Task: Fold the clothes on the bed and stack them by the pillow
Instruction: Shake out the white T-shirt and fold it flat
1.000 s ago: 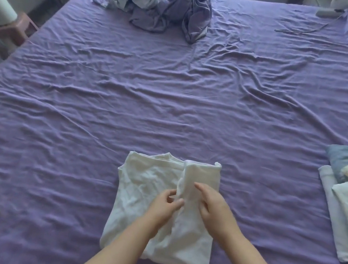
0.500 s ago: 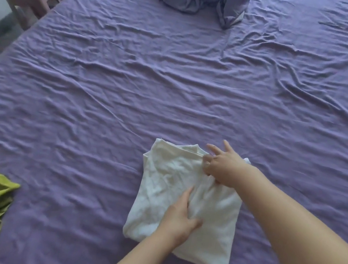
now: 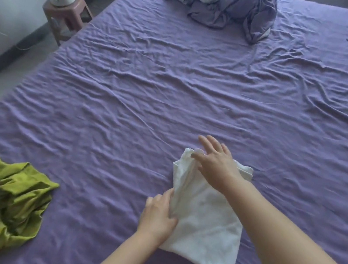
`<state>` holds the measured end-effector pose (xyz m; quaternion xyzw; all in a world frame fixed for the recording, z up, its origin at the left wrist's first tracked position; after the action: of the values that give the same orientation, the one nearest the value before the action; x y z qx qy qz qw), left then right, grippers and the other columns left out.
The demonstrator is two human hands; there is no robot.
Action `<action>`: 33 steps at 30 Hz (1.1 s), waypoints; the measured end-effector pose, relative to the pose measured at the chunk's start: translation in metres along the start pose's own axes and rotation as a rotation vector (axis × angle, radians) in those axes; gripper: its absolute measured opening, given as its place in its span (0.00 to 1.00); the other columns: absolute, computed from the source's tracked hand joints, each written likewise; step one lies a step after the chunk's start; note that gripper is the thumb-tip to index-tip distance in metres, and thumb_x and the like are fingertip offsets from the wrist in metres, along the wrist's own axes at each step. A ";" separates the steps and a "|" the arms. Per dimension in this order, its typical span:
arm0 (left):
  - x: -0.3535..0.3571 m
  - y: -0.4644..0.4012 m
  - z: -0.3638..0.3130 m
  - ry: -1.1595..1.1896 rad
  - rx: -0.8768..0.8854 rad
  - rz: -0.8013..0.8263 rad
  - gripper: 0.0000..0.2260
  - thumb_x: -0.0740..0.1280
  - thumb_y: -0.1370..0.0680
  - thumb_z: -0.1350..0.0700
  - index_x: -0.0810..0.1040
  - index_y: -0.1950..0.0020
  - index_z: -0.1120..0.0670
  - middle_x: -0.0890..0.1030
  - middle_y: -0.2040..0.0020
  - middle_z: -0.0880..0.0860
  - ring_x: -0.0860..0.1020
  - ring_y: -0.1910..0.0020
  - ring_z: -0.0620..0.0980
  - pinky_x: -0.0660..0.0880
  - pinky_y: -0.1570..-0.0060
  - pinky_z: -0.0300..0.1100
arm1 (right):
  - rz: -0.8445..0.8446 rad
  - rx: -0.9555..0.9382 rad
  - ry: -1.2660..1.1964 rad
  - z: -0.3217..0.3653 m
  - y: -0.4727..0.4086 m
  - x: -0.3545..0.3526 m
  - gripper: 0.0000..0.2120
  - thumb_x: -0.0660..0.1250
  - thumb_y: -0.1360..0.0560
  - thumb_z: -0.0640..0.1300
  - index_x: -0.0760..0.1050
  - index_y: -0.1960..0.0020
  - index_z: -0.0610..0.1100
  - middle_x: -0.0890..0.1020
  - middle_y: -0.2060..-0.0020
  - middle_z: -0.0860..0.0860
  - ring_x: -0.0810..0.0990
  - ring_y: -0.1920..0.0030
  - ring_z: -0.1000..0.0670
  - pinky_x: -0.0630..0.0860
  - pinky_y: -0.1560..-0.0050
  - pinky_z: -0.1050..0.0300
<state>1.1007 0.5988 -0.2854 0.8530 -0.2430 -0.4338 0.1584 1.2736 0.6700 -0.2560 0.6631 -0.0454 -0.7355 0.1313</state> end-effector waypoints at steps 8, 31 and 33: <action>0.006 -0.031 -0.011 0.241 -0.186 -0.063 0.33 0.70 0.27 0.49 0.60 0.26 0.57 0.68 0.33 0.58 0.69 0.34 0.56 0.66 0.35 0.44 | -0.156 0.800 -0.612 -0.039 0.118 0.071 0.34 0.66 0.25 0.46 0.53 0.25 0.43 0.59 0.27 0.39 0.61 0.29 0.40 0.62 0.32 0.44; 0.075 0.040 -0.265 0.901 0.092 0.137 0.04 0.69 0.24 0.57 0.82 0.53 0.55 0.85 0.59 0.53 0.82 0.60 0.52 0.78 0.54 0.48 | -0.755 0.829 -1.255 -0.211 0.304 -0.056 0.05 0.69 0.27 0.43 0.81 0.52 0.50 0.84 0.60 0.52 0.82 0.59 0.51 0.78 0.55 0.55; 0.102 0.053 -0.313 0.910 0.137 0.193 0.03 0.68 0.24 0.57 0.82 0.54 0.54 0.85 0.58 0.53 0.81 0.60 0.52 0.77 0.53 0.48 | -0.818 0.851 -1.237 -0.250 0.344 -0.072 0.06 0.69 0.27 0.43 0.81 0.52 0.52 0.83 0.61 0.53 0.81 0.59 0.51 0.77 0.55 0.55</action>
<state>1.3930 0.5170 -0.1476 0.9385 -0.2554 0.0179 0.2318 1.5722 0.3841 -0.1325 0.0993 -0.1383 -0.8751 -0.4530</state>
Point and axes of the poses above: each hand's wrist, its own y-axis away from the middle knuckle, its own x-axis out of the palm, z = x × y, the point moved 4 cm from there along -y, towards the middle knuckle
